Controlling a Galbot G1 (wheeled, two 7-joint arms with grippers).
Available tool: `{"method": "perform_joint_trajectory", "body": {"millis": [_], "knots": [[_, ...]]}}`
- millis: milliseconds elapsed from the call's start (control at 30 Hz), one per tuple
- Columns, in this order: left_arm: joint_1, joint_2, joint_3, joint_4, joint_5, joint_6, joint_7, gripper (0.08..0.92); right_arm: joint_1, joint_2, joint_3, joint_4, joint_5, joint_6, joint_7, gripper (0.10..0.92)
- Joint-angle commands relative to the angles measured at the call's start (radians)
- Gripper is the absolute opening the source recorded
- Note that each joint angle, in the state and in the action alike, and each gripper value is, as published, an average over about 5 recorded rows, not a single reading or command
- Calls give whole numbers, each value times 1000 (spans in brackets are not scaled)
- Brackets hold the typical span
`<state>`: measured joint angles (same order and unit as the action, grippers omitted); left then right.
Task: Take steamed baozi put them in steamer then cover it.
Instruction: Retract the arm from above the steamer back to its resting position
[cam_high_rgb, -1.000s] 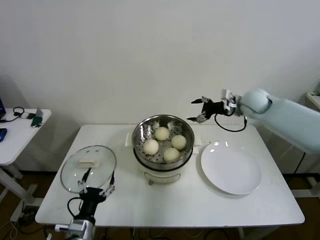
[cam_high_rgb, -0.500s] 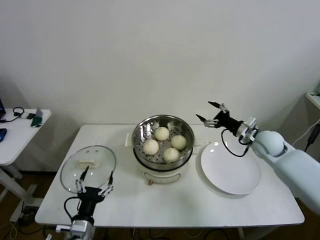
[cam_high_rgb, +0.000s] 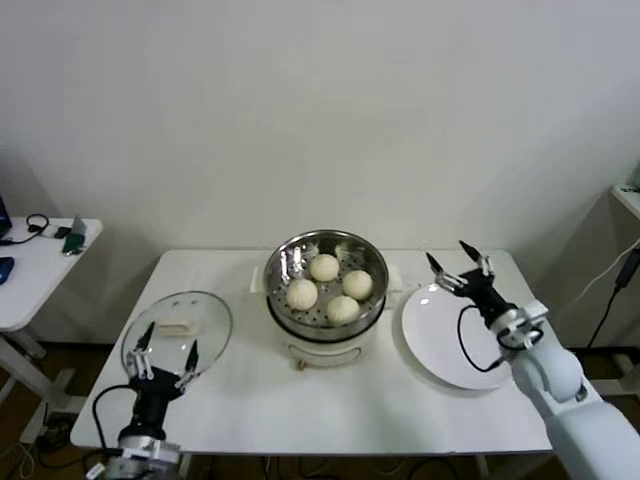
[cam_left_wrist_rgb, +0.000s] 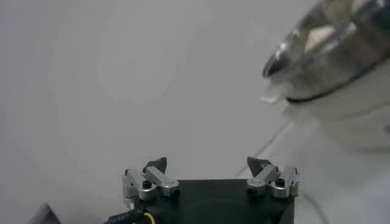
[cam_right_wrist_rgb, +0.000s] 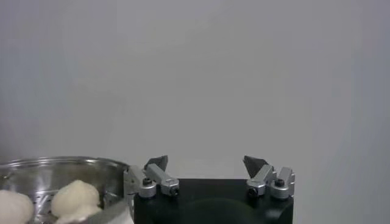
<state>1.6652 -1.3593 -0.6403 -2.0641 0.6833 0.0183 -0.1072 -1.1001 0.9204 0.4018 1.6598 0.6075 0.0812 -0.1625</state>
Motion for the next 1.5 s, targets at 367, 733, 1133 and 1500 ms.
{"method": "perform_joint_trajectory", "body": {"millis": [367, 733, 1133, 1500], "knots": [[-203, 141, 28, 314, 717, 80, 6, 823, -361, 134, 308, 46, -25, 0, -20, 823], [-393, 171, 21, 576, 699, 12, 26, 823, -347, 136, 306, 37, -63, -4, -40, 823], [-537, 141, 34, 719, 696, -19, 29, 823, -331, 149, 309, 16, -86, -4, -45, 823], [-586, 134, 54, 756, 684, -18, -1, 823, -342, 173, 319, 12, -119, 4, -51, 823]]}}
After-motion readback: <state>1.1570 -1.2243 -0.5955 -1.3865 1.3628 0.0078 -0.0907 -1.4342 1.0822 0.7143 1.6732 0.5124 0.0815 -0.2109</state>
